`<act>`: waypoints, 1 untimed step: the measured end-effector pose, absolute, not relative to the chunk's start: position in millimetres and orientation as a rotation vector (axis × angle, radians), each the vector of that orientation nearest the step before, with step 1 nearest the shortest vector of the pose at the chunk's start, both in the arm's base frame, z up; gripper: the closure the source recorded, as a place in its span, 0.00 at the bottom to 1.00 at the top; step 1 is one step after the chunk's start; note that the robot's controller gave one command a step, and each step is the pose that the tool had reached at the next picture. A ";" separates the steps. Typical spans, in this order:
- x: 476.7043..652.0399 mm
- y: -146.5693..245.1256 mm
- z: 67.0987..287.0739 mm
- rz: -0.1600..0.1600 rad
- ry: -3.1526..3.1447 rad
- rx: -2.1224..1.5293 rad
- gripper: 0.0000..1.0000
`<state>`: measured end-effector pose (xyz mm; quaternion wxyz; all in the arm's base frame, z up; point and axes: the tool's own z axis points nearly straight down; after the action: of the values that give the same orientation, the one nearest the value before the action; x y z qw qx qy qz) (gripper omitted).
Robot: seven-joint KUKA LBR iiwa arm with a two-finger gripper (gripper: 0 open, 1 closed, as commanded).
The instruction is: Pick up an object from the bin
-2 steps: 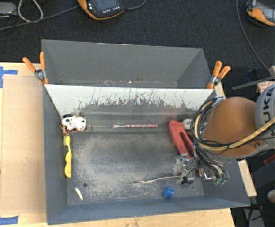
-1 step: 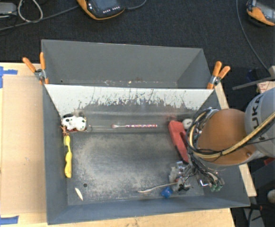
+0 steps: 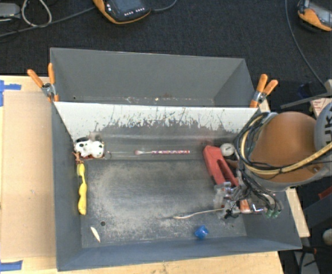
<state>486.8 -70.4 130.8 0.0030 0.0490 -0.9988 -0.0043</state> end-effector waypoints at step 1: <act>485.8 -67.2 116.9 -0.014 -3.133 0.186 1.00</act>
Offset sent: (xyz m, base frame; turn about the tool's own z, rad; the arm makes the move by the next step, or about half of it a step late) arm 0.0047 0.0072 0.1376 -0.0487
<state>485.8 -67.2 116.9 0.0017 0.0594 -0.9982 -0.0043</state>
